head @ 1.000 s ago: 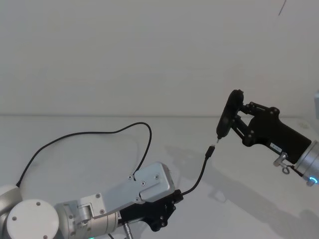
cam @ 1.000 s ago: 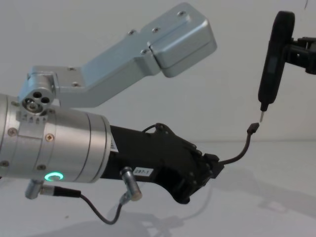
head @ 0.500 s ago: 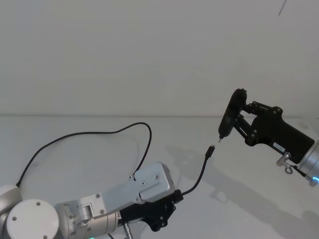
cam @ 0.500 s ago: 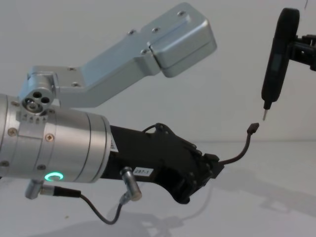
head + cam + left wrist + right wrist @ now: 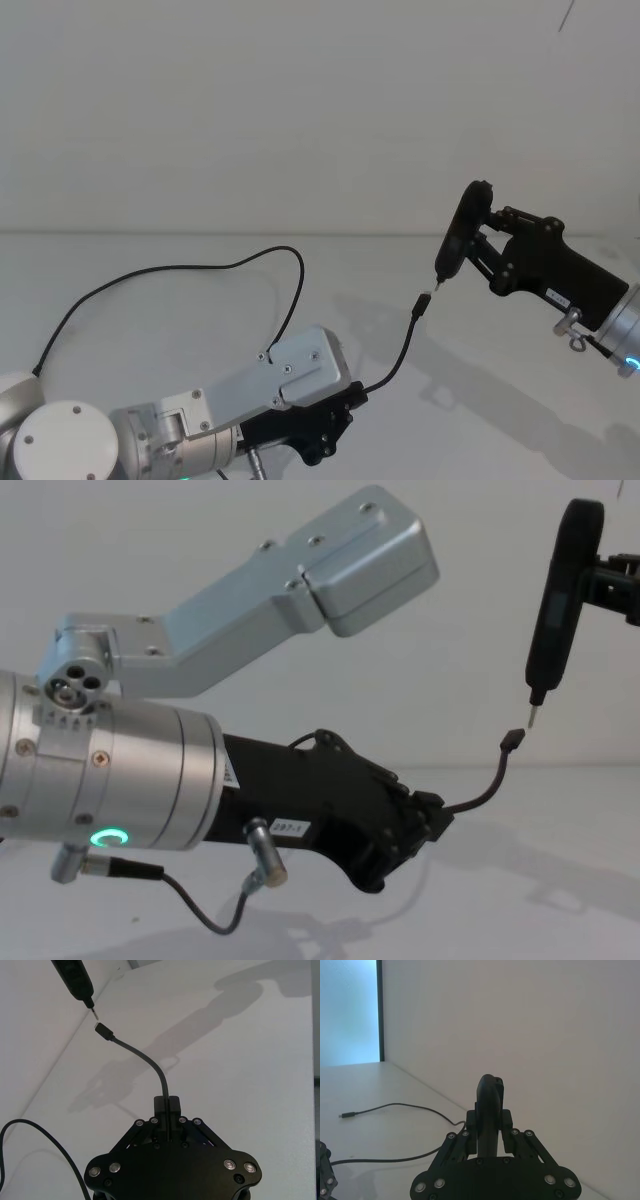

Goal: Pick up the data cable with the one hand.

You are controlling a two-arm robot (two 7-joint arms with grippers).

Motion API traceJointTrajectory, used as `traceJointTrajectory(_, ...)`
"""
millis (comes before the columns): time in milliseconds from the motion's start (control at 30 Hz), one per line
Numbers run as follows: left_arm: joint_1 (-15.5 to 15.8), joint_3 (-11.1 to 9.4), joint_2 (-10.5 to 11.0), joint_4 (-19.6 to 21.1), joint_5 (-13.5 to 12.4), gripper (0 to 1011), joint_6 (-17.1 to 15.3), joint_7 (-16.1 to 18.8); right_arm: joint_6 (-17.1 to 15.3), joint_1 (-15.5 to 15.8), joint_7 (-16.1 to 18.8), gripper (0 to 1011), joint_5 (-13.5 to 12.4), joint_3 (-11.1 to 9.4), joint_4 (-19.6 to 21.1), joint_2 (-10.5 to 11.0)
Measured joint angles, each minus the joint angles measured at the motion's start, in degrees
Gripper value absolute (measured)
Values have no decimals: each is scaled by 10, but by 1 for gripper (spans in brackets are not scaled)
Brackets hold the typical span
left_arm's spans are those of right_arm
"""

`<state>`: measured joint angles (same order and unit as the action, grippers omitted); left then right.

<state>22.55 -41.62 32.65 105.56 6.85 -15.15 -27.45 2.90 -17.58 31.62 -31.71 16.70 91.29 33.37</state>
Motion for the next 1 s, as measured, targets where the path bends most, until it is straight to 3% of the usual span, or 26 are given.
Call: traceJointTrajectory(1000,0,0,0,0,0,43,0,0,-10,-6,0,279,-20,8,-4,-1)
